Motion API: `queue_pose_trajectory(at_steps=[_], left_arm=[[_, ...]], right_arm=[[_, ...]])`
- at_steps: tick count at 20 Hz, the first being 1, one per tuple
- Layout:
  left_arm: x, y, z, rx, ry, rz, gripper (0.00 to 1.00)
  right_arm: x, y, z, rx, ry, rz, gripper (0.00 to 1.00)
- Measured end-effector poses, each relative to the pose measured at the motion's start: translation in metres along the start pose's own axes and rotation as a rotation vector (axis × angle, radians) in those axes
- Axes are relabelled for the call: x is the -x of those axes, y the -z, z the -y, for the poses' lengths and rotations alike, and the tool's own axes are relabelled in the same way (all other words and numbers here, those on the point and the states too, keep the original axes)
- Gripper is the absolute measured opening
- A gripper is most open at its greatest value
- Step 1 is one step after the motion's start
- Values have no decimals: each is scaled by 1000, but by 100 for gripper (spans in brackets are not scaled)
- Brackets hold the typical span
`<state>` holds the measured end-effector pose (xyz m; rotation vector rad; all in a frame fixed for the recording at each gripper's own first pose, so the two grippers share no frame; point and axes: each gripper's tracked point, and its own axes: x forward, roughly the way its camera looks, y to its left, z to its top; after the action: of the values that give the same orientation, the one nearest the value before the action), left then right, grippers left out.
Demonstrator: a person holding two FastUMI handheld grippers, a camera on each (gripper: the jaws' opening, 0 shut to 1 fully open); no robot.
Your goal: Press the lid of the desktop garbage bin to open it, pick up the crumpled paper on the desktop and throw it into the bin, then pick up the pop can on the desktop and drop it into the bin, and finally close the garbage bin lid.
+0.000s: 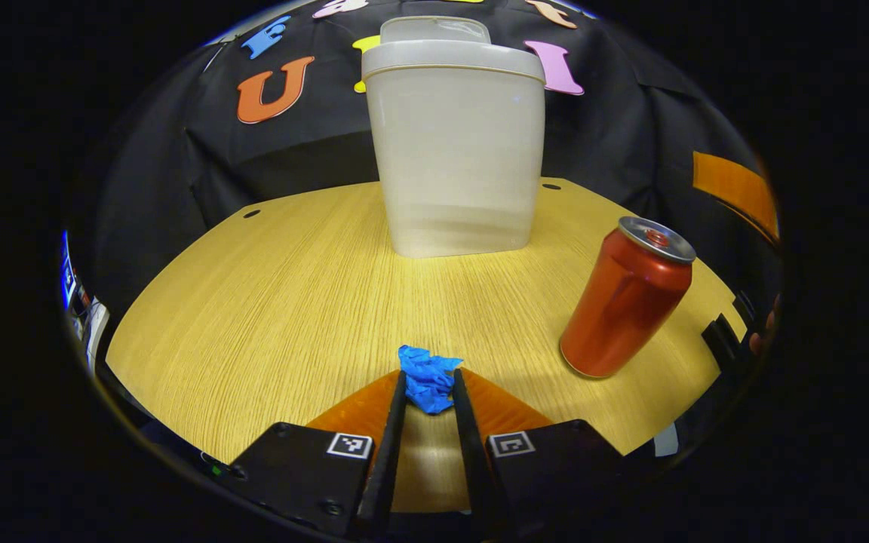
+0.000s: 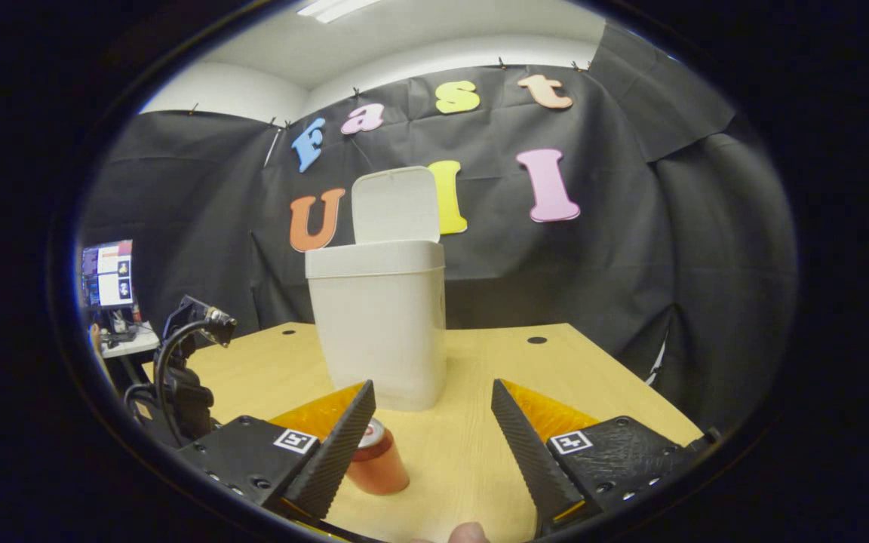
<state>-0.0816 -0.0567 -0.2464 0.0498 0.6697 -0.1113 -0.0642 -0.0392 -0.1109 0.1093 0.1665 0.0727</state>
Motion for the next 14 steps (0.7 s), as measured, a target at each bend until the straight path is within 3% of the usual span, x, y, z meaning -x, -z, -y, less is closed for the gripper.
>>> queue_pose_trajectory(at_steps=[3, 9, 10, 11, 12, 14], left_arm=[[0, -3, 1, 23, 0, 12, 36], [10, -34, -13, 72, -15, 109, 34], [12, -43, -16, 83, -15, 133, 38], [15, -51, -21, 90, -17, 152, 34], [17, -56, -24, 95, -22, 171, 38], [21, -68, -30, 92, -37, 217, 34]], right_arm=[[2, 2, -4, -7, -1, -4, 96], [11, 18, -30, 14, -36, -33, 96], [11, 21, -34, 11, -42, -40, 96], [11, 25, -39, 4, -50, -47, 96], [12, 29, -44, 6, -57, -57, 94], [10, 38, -48, 33, -50, -75, 96]])
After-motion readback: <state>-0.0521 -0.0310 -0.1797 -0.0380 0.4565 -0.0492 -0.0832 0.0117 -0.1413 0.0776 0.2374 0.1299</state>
